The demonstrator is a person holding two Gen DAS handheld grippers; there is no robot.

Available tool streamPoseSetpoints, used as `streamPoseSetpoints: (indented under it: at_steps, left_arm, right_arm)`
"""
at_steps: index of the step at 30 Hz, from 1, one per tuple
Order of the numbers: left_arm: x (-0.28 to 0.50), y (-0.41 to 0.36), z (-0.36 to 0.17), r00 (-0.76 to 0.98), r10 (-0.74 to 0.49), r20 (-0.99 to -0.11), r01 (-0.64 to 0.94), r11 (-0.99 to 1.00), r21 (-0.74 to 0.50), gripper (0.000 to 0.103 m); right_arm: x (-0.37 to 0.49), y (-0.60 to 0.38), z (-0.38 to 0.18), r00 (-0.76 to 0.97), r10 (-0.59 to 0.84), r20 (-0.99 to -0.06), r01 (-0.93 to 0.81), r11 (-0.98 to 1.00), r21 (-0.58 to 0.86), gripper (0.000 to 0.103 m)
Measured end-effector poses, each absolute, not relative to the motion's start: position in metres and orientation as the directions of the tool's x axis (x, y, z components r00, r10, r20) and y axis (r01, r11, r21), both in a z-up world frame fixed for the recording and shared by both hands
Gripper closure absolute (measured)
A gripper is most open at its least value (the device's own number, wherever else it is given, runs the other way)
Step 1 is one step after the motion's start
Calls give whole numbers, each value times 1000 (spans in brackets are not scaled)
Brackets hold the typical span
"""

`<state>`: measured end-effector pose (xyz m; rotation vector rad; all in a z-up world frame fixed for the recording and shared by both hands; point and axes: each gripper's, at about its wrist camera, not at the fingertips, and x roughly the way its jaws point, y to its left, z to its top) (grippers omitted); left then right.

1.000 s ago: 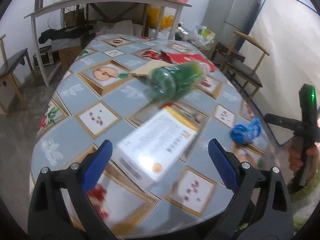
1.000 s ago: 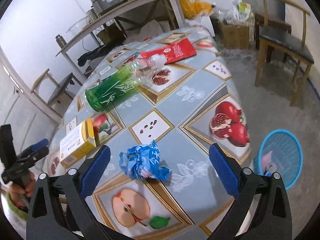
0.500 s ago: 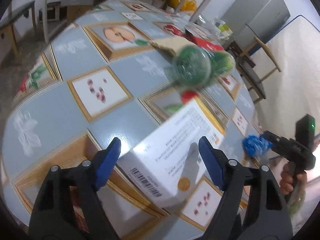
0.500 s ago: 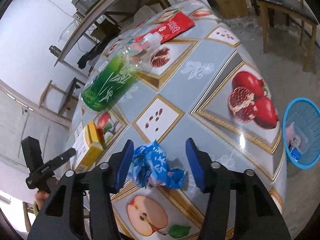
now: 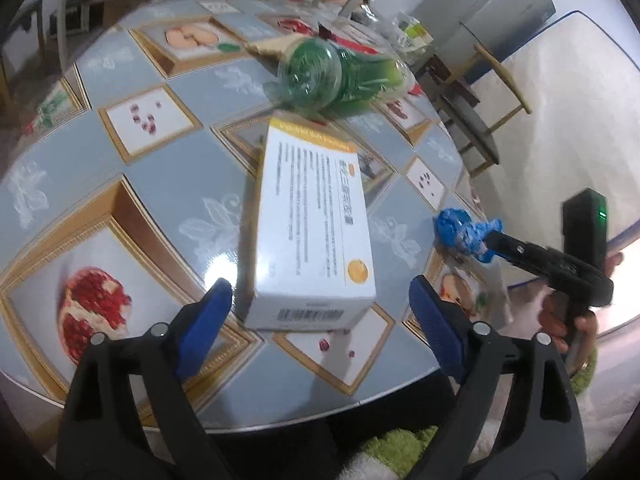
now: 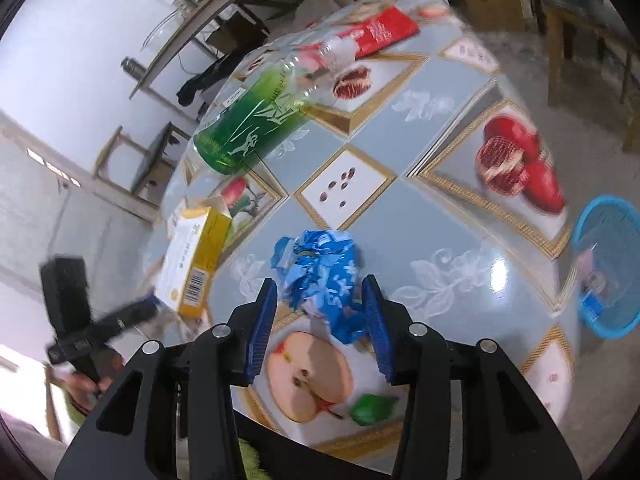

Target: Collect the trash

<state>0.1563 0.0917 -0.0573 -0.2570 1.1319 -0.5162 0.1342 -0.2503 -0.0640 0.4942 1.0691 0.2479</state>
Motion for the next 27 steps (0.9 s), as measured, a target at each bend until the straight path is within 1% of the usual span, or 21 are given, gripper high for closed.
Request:
streamPoseSetpoints:
  at_steps: [1, 7, 11, 14, 18, 21, 23, 25, 26, 27]
  left_arm:
    - [158, 90, -56, 339, -502, -796, 254, 863, -437, 14]
    - [186, 80, -53, 381, -399, -834, 226, 915, -335, 13]
    - [201, 65, -59, 367, -356, -859, 259, 926, -274, 13]
    - [208, 56, -67, 351, -326, -878, 277, 932, -235, 13]
    - [208, 45, -70, 370, -270, -889, 319, 935, -152, 13]
    - [206, 35, -73, 394, -230, -890, 354, 931, -84, 13]
    - [204, 30, -76, 410, -199, -890, 370, 928, -37, 13]
    - [201, 26, -77, 432, -175, -885, 382, 924, 3, 13]
    - [200, 25, -77, 438, -175, -882, 384, 923, 8, 14]
    - [199, 24, -76, 442, -178, -879, 386, 922, 8, 19]
  right_arm:
    - [133, -251, -59, 480, 407, -777, 31, 877, 479, 51]
    - [146, -248, -44, 516, 342, -785, -48, 927, 372, 30]
    - [163, -229, -51, 476, 338, -812, -153, 941, 302, 25]
    - [172, -214, -64, 432, 329, -840, -219, 941, 256, 25]
    - [176, -200, -81, 384, 286, -878, -264, 945, 192, 25]
    - [171, -192, -84, 390, 257, -884, -285, 947, 149, 25]
    - [168, -192, -83, 391, 260, -883, -278, 948, 156, 31]
    - [165, -193, -81, 393, 254, -884, -260, 952, 158, 40]
    - [164, -195, -81, 396, 248, -884, -243, 957, 160, 43]
    - [162, -196, -80, 397, 249, -884, -230, 959, 167, 49]
